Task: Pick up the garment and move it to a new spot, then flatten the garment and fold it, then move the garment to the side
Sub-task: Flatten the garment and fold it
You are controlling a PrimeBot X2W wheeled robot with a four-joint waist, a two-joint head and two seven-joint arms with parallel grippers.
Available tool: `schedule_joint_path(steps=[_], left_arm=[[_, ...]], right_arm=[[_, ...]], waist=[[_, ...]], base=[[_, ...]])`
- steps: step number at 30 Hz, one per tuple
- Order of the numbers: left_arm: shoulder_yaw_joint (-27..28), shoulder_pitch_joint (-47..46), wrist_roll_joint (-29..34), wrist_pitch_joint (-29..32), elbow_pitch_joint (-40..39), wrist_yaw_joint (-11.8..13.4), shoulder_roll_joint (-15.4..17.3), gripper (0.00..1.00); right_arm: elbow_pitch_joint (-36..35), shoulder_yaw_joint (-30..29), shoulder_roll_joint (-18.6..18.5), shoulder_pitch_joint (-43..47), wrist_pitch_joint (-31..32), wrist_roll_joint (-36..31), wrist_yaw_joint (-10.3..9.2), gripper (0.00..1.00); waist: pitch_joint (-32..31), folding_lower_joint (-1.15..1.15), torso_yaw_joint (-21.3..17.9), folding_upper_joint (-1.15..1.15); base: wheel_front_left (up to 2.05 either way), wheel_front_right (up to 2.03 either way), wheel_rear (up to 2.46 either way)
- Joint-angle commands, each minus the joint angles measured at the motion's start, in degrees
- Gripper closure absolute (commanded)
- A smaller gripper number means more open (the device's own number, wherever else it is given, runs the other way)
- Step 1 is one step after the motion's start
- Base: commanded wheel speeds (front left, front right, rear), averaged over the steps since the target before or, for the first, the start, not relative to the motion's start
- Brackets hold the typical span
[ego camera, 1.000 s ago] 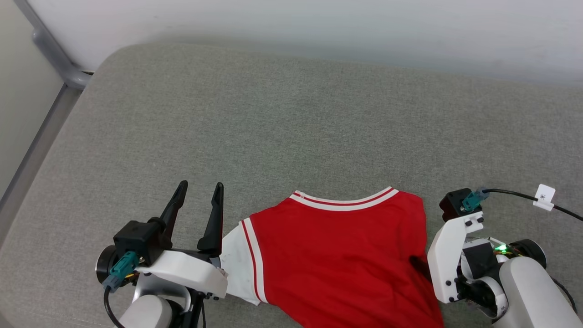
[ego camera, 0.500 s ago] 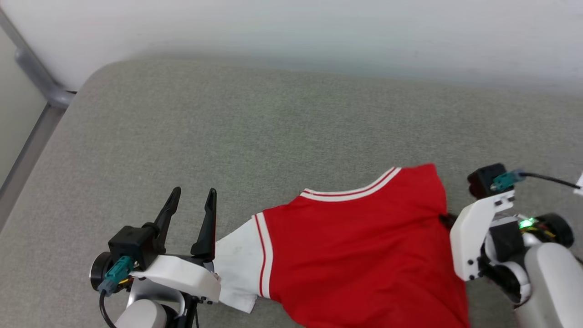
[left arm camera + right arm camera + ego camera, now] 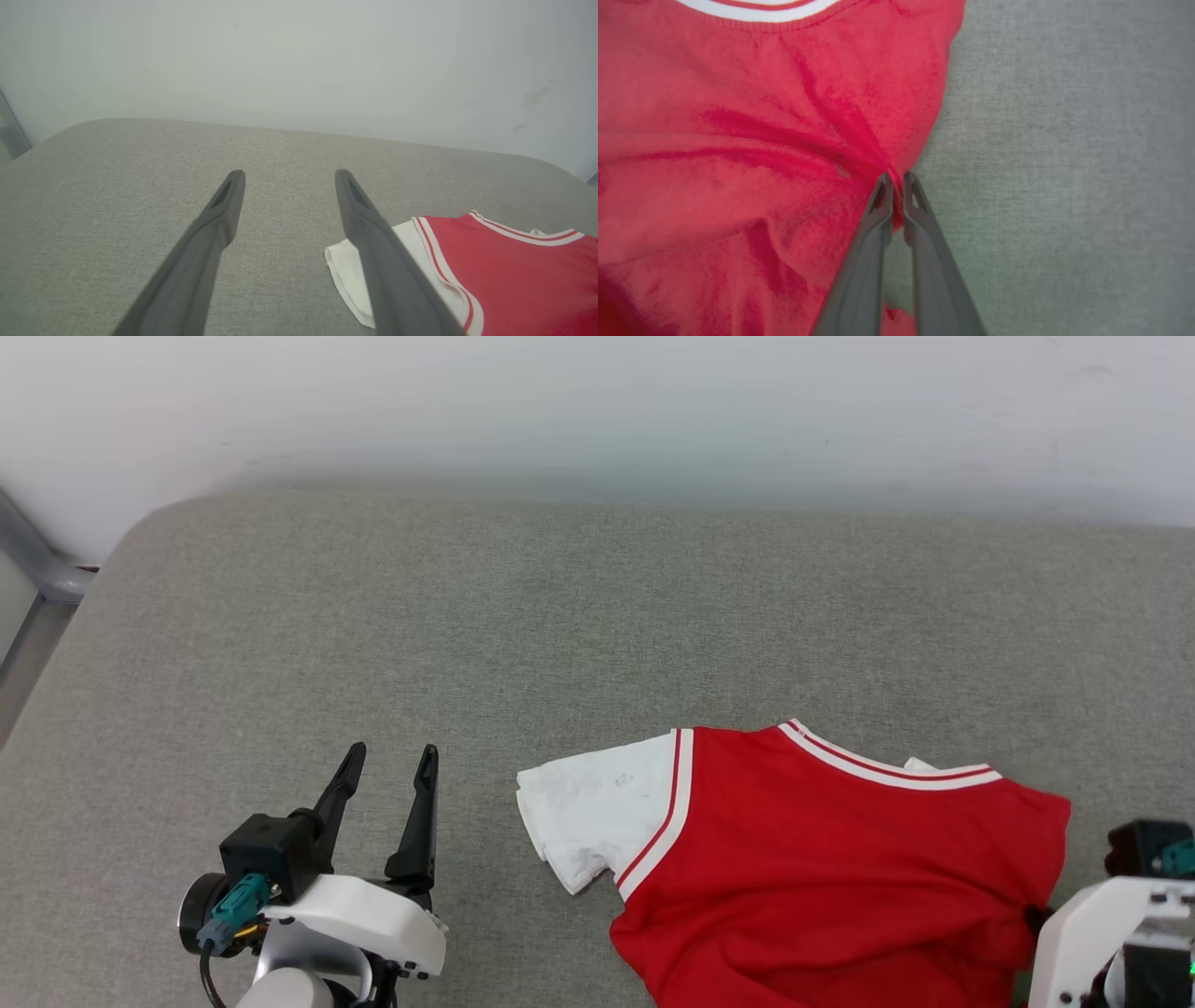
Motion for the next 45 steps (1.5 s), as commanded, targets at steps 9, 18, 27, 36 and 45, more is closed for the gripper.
schedule_joint_path(steps=[9, 18, 27, 36, 45], left_arm=[[-0.2, 1.5, -0.6, 0.9, 0.4, 0.3, 0.8, 0.0], [-0.1, 3.9, -1.2, 1.6, 0.3, 1.5, 1.4, 0.0], [-0.8, 3.8, -1.0, 3.8, 0.4, 1.8, 2.6, 0.0], [-4.2, -4.3, -4.0, 16.5, 4.9, -2.9, 3.5, 0.0], [-6.5, -13.6, -10.2, 33.9, 12.0, -7.8, 4.5, 0.0]], right_arm=[[5.0, -2.6, 4.5, 2.0, -17.8, 0.2, -0.04, 0.0], [4.1, -0.3, 5.4, 2.4, -39.2, -0.9, -0.04, 0.0], [-2.2, 5.4, 5.4, 5.5, -43.3, -0.1, -0.04, 0.0], [-7.8, 8.4, 5.4, 6.4, -40.6, 1.3, -0.04, 0.0], [-8.2, 9.3, 5.4, 3.9, -39.7, 2.1, -0.04, 0.0]], waist=[[-1.4, 0.0, -0.9, 0.0], [-4.9, 0.0, -1.8, 0.0], [-6.2, 0.0, -2.8, 0.0], [-1.8, 0.0, -5.6, 0.0], [3.9, 0.0, -9.0, 0.0]], base=[[0.0, 0.0, 0.0], [0.0, 0.0, 0.0], [0.0, 0.0, 0.0], [0.0, 0.0, 0.0], [0.0, 0.0, 0.0]])
